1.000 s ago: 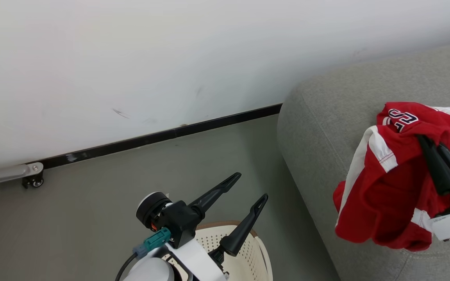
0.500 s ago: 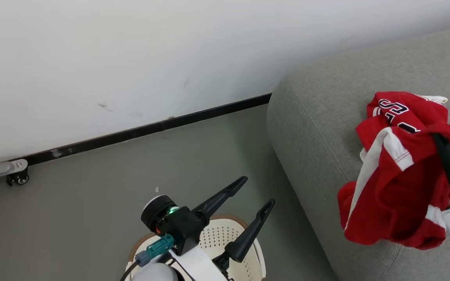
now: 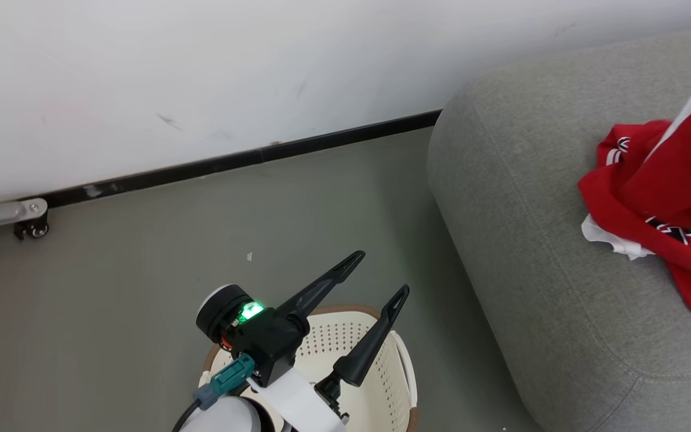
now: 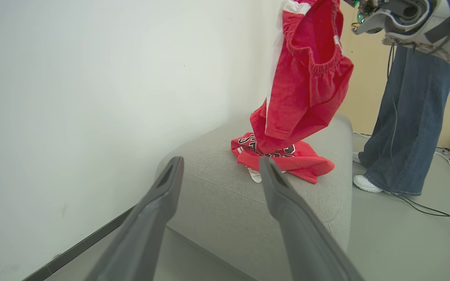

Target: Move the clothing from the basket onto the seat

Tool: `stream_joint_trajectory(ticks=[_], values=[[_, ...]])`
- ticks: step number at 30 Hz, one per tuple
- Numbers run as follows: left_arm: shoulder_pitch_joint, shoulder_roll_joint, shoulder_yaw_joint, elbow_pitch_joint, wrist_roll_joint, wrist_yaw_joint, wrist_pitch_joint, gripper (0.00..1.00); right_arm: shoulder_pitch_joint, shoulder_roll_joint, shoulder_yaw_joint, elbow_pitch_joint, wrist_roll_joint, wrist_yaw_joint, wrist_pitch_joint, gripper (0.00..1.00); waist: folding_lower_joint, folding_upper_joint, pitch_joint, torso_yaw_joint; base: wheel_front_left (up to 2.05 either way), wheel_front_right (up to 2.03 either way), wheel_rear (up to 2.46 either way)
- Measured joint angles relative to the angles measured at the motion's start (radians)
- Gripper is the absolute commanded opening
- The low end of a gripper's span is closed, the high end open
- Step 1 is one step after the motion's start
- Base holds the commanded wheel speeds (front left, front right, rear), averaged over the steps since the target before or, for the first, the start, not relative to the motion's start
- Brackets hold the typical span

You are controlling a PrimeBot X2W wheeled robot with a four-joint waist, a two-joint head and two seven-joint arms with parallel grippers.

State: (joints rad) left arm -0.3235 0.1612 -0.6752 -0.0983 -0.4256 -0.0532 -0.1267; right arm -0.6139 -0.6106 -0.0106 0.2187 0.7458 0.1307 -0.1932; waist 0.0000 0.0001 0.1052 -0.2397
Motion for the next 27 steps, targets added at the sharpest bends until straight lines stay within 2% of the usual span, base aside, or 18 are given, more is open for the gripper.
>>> stream_joint_trajectory(ticks=[9,15,23,27], values=[[-0.041,0.002,-0.005,-0.074,0.036,0.015,0.024,1.00,-0.151,-0.061,-0.060,0.155,-0.059,0.000,0.019,0.00,0.0000,0.0000,0.063,0.042,0.00,0.00,0.00],[-0.058,0.001,-0.021,-0.106,0.046,0.015,0.042,1.00,-0.180,-0.091,-0.120,0.265,-0.059,0.000,0.017,0.00,0.0000,0.0000,0.103,0.066,0.00,0.00,0.00],[-0.104,-0.004,-0.045,-0.130,0.050,0.003,0.065,1.00,-0.113,-0.082,-0.127,0.402,-0.068,0.000,0.002,0.00,0.0000,0.0000,0.171,0.092,0.00,0.00,0.00],[-0.127,-0.008,-0.054,-0.133,0.050,-0.004,0.074,1.00,-0.068,-0.046,-0.133,0.434,-0.049,0.000,-0.016,0.00,0.0000,0.0000,0.205,0.098,0.00,0.00,0.00]])
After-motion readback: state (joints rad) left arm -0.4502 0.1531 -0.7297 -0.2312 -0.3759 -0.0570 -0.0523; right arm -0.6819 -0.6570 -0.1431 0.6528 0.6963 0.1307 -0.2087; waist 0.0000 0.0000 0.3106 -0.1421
